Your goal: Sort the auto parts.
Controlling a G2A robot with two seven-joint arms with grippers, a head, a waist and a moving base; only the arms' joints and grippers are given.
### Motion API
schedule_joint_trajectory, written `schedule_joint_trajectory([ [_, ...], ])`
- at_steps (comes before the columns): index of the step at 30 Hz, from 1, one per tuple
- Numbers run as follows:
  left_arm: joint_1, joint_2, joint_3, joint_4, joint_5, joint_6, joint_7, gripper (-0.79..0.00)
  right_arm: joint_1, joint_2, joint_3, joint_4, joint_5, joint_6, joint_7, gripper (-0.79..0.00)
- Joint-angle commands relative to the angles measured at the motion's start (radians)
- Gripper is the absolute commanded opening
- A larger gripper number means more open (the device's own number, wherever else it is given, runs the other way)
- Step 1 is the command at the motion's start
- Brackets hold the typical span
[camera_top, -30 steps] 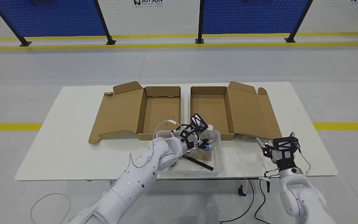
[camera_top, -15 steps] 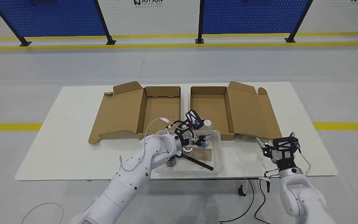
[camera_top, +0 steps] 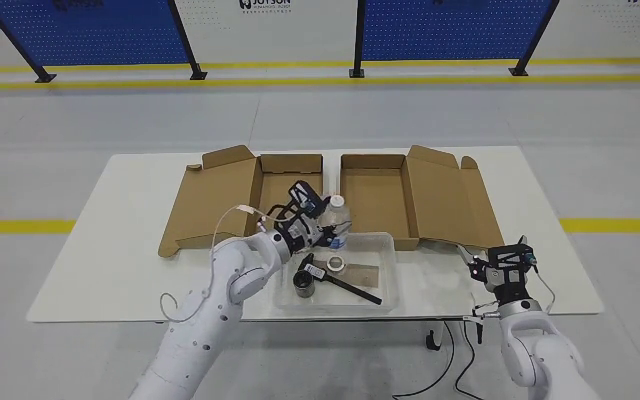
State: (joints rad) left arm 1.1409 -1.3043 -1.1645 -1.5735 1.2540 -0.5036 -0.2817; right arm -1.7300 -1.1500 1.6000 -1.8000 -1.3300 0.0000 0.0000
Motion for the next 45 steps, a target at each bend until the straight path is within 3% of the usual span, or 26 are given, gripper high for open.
schedule_joint_trajectory([
  [1,0.028,0.008,-0.036,-0.031,-0.012,-0.009,-0.005,-0.785,0.0,0.0,0.0,0.0,0.0,0.0,0.0,0.0],
  [14,0.175,0.046,-0.222,-0.179,-0.04,0.02,-0.055,-0.785,0.0,0.0,0.0,0.0,0.0,0.0,0.0,0.0],
  [25,0.245,0.064,-0.288,-0.234,-0.076,-0.009,-0.067,-0.785,0.0,0.0,0.0,0.0,0.0,0.0,0.0,0.0],
  [33,0.213,0.065,-0.275,-0.22,-0.052,0.055,-0.041,-0.785,0.0,0.0,0.0,0.0,0.0,0.0,0.0,0.0],
  [45,0.072,0.044,-0.169,-0.052,0.032,0.293,-0.003,-0.785,0.0,0.0,0.0,0.0,0.0,0.0,0.0,0.0],
])
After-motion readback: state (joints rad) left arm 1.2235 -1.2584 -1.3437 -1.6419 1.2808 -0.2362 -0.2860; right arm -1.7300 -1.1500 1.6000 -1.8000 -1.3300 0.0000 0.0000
